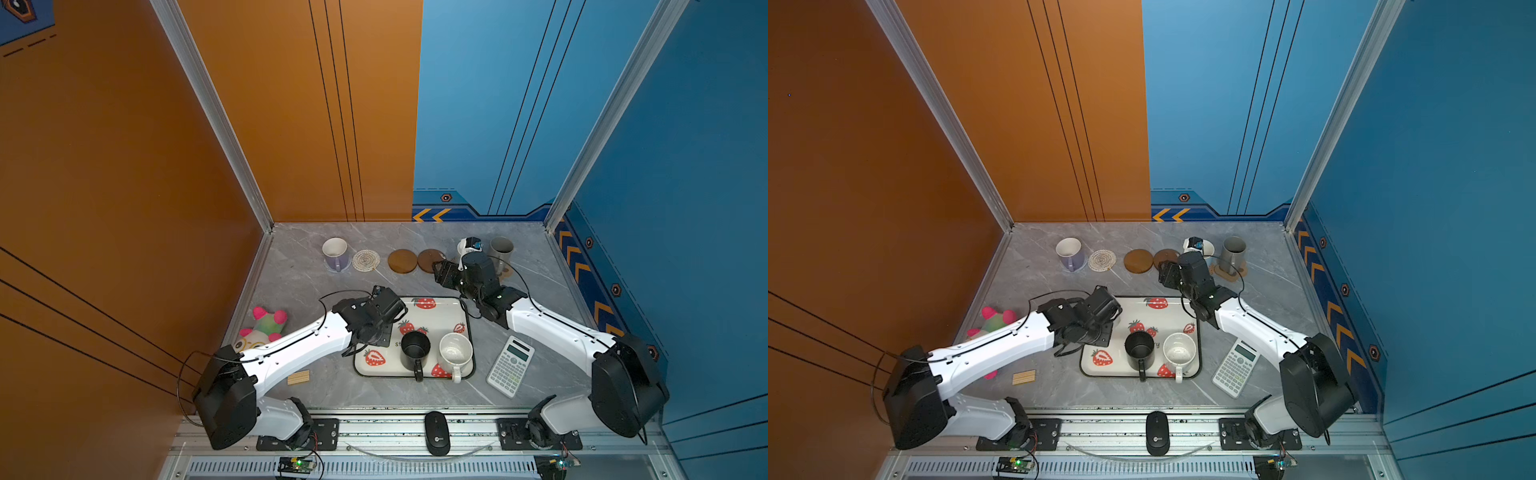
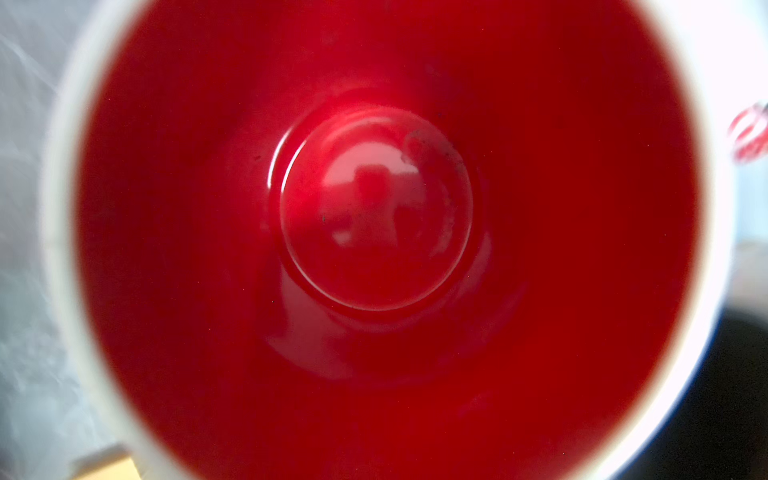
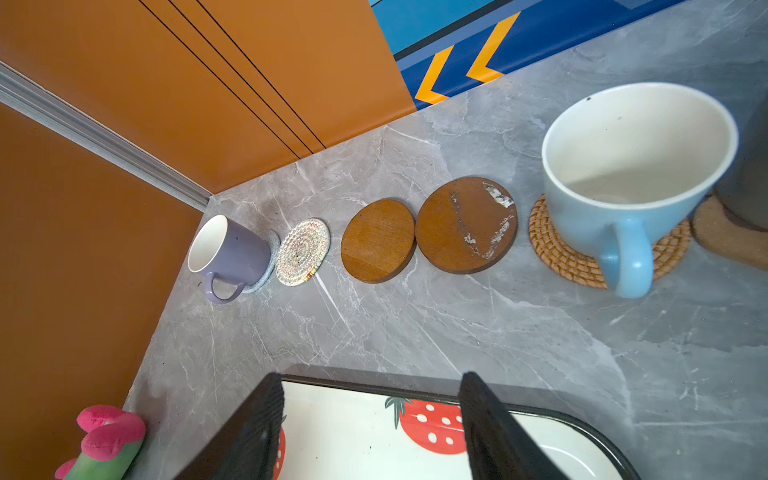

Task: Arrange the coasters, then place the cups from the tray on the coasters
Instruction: 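Lift the red-lined mug and carry it toward the woven coaster beside the purple mug, then lower the red-lined mug onto the woven coaster with the left gripper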

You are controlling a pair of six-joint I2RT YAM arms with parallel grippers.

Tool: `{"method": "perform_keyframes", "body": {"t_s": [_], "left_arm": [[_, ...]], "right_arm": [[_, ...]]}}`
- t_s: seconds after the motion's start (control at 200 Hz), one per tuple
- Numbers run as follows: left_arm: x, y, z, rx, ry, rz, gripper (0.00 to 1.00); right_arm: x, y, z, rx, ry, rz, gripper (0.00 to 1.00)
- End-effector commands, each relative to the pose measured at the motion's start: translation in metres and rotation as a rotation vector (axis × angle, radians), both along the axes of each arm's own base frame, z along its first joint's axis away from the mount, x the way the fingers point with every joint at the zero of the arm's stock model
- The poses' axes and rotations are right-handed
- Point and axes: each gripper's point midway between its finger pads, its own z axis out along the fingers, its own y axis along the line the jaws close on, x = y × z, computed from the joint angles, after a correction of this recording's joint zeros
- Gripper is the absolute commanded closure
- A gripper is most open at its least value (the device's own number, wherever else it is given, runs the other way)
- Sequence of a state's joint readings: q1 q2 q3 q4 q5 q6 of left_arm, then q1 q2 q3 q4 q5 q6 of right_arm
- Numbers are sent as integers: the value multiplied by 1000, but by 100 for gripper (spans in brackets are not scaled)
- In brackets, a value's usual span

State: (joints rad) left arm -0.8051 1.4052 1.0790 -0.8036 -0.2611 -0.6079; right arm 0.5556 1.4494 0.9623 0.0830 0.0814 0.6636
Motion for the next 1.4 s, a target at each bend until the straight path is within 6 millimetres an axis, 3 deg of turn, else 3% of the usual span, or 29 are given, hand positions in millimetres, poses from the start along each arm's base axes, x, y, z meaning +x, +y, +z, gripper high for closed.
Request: {"method": "perform_keyframes", "body": {"t_s": [0.0, 0.265, 0.541, 0.901, 1.087, 1.397], "left_arm": [[40, -4, 34, -1, -118, -17, 100], [103, -12, 55, -29, -181, -11, 100], [167, -6, 57, -34, -201, 12, 100], [239, 15, 38, -64, -189, 66, 100], [261, 24, 20, -99, -156, 92, 100], [276, 39, -7, -77, -122, 124, 100]], "right_arm": [[3, -1, 17, 25, -28, -10, 34], [1, -9, 18, 17, -34, -27, 34], [2, -18, 13, 12, -25, -48, 34], [5, -21, 8, 6, -7, -58, 34], [5, -23, 7, -1, -3, -64, 34], [6, -24, 5, -14, 6, -67, 34]]}}
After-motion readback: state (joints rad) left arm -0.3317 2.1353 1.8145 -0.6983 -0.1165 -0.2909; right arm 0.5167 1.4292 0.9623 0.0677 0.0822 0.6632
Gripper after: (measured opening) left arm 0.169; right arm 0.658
